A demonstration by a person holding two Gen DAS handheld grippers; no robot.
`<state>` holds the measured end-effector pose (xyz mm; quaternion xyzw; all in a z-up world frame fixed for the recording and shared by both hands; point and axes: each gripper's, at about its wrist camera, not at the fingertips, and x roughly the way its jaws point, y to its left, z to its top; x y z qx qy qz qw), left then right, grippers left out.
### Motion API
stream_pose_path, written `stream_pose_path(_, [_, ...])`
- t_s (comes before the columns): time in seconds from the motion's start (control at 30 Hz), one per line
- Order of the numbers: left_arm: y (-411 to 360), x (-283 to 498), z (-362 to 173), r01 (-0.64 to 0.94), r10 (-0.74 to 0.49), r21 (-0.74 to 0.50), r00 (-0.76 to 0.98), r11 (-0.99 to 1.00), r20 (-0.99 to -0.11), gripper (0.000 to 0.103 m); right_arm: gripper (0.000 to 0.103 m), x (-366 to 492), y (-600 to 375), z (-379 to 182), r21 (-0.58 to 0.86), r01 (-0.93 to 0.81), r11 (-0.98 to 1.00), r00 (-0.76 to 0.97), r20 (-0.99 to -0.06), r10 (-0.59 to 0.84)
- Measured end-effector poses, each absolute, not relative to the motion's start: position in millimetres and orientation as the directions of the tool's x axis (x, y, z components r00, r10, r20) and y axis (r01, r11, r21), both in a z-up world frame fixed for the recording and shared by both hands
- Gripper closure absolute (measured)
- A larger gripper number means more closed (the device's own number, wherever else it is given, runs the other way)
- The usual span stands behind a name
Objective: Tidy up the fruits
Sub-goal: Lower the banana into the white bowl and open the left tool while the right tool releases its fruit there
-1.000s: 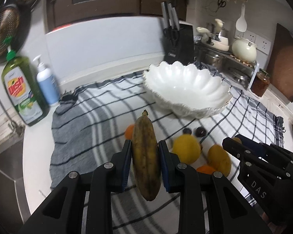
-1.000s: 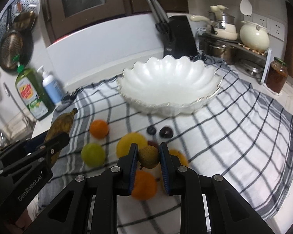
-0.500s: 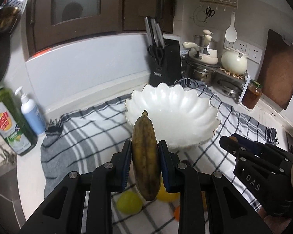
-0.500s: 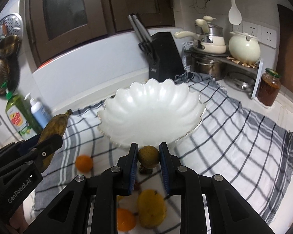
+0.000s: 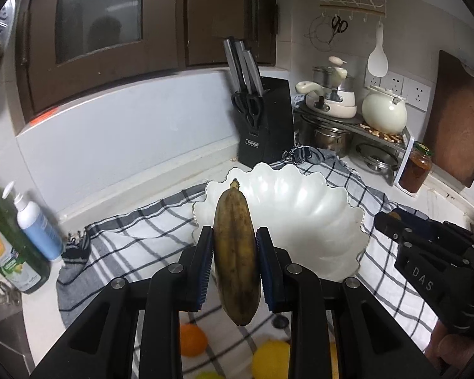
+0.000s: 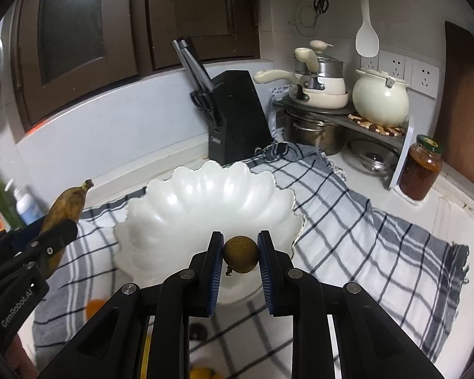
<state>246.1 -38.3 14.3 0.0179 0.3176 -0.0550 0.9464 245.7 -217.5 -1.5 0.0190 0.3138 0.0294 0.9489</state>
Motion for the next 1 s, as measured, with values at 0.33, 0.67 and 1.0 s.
stream_pose_path(0.33, [-43.8, 299.0, -9.3, 0.135, -0.100, 0.007, 0.767, 0.991, -0.634, 0.075, 0.079, 291.4, -218.3, -15.5, 0.006, -0.019, 1.000, 0.789, -0.615, 0.019])
stream_pose_path(0.67, [-47.6, 335.4, -42.0, 0.148, -0.125, -0.026, 0.718, 0.989, -0.685, 0.075, 0.079, 325.8, -218.5, -43.3, 0.035, -0.011, 0.999, 0.739, -0.673, 0.032])
stream_pose_path(1.0, [-50.7, 340.5, -51.4, 0.165, -0.132, -0.020, 0.705, 0.986, -0.697, 0.069, 0.077, 335.8, -214.7, -53.9, 0.022, -0.010, 1.000, 0.718, -0.695, 0.022])
